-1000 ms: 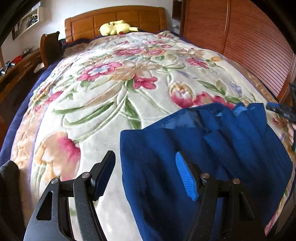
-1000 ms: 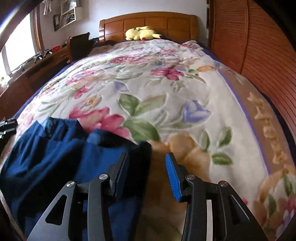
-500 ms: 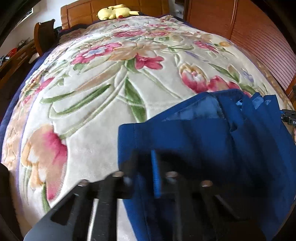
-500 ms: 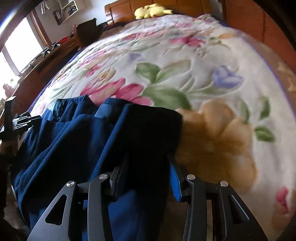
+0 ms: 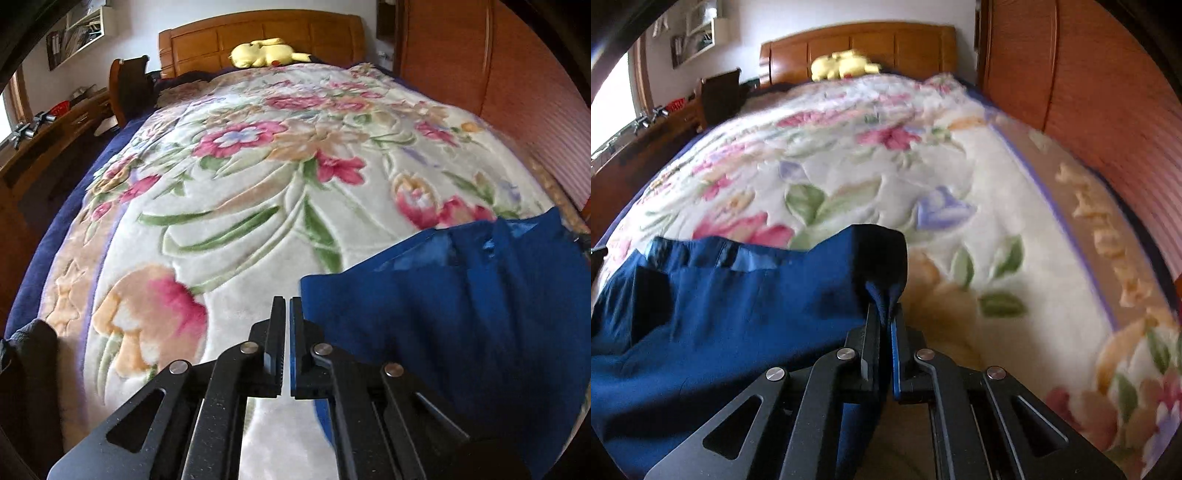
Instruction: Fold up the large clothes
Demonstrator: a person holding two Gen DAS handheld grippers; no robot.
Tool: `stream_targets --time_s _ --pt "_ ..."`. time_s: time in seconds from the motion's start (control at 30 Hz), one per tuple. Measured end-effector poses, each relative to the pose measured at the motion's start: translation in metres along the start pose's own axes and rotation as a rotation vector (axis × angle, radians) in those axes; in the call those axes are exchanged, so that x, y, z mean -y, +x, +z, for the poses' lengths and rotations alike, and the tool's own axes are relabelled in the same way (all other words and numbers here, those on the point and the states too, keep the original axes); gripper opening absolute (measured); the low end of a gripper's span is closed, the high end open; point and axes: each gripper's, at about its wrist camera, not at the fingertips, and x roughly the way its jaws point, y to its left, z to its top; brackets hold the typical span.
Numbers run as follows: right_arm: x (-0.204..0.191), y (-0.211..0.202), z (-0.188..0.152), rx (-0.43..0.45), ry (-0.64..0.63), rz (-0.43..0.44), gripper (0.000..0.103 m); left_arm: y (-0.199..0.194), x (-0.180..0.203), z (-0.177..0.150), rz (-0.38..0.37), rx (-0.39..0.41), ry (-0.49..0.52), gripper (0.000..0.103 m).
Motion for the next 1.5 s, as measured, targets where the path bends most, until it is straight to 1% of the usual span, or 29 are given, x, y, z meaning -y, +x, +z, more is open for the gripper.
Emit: stream_targets --time_s 0.03,0.07,0.1,0.13,0.23,0.27,0.33,0.47,0.57,0.6,0.63,0.67,0.7,0.73,0.83,0.9,0.97,1.03,1.13,1.3,1.37,1.43,1.47,1.5 --pt "0.0 0.001 0.0 -0.008 -0.004 0.006 0.004 -0.001 0.002 0.001 -0.016 -0.003 0.01 0.013" --pt "-0.002 0.003 0.001 -0.008 -0.009 0.008 0.004 0.0 0.005 0.001 -0.028 -0.007 0.018 0.018" --pt "-0.005 0.001 0.003 -0.004 -0.016 0.003 0.005 0.002 0.008 0.002 -0.042 -0.012 0.027 0.028" --pt "-0.008 0.0 0.005 -0.001 -0.025 -0.007 0.01 0.004 0.01 0.001 -0.05 -0.016 0.03 0.036" --pt "-0.016 -0.007 0.006 0.014 -0.054 -0.045 0.017 0.018 0.015 0.0 -0.071 -0.06 0.039 0.036" --pt "-0.017 -0.011 0.004 0.025 -0.062 -0.045 0.019 0.023 0.017 -0.001 -0.069 -0.078 0.044 0.036" --pt "-0.024 -0.019 -0.002 0.043 -0.069 -0.036 0.026 0.032 0.021 -0.004 -0.073 -0.099 0.055 0.036" --pt "-0.03 -0.038 -0.025 0.054 -0.07 0.003 0.029 0.058 0.021 -0.009 -0.09 -0.178 0.034 0.036" --pt "-0.034 -0.043 -0.032 0.05 -0.081 0.05 0.029 0.062 0.015 -0.008 -0.115 -0.172 -0.028 0.036" --pt "-0.037 -0.044 -0.036 0.051 -0.088 0.06 0.029 0.063 0.016 -0.008 -0.12 -0.176 -0.031 0.033" --pt "-0.04 -0.047 -0.04 0.053 -0.091 0.068 0.029 0.063 0.018 -0.008 -0.135 -0.172 -0.028 0.022" --pt "-0.042 -0.048 -0.043 0.052 -0.091 0.077 0.029 0.064 0.019 -0.009 -0.158 -0.174 -0.023 0.016" --pt "-0.044 -0.049 -0.045 0.052 -0.091 0.09 0.029 0.064 0.022 -0.009 -0.156 -0.179 -0.015 0.008" --pt "-0.046 -0.052 -0.047 0.053 -0.091 0.101 0.029 0.063 0.024 -0.008 -0.142 -0.175 -0.005 0.004" --pt "-0.051 -0.05 -0.055 0.048 -0.093 0.124 0.029 0.053 0.03 -0.006 -0.098 -0.154 0.03 0.002" --pt "-0.053 -0.049 -0.059 0.041 -0.095 0.133 0.029 0.04 0.027 -0.002 -0.043 -0.102 0.042 0.001" --pt "-0.054 -0.049 -0.06 0.042 -0.099 0.143 0.029 0.027 0.018 0.003 0.006 -0.058 0.032 0.001" --pt "-0.054 -0.052 -0.062 0.046 -0.102 0.153 0.029 0.016 0.001 0.008 0.039 -0.026 -0.011 0.001" --pt "-0.053 -0.056 -0.063 0.044 -0.097 0.17 0.029 0.008 -0.017 0.013 0.044 -0.029 -0.054 0.001" --pt "-0.053 -0.066 -0.072 0.049 -0.095 0.18 0.029 -0.017 -0.009 0.009 0.06 0.009 -0.027 0.001" --pt "-0.053 -0.072 -0.077 0.048 -0.101 0.186 0.029 -0.028 -0.003 0.003 0.023 0.011 -0.028 0.007" --pt "-0.054 -0.079 -0.082 0.05 -0.11 0.182 0.029 -0.046 0.005 -0.008 -0.005 0.025 -0.029 0.026" --pt "-0.055 -0.083 -0.085 0.052 -0.114 0.183 0.029 -0.054 0.009 -0.015 -0.012 0.035 -0.024 0.029" --pt "-0.055 -0.086 -0.088 0.054 -0.117 0.187 0.029 -0.061 0.013 -0.02 -0.024 0.04 -0.026 0.036"
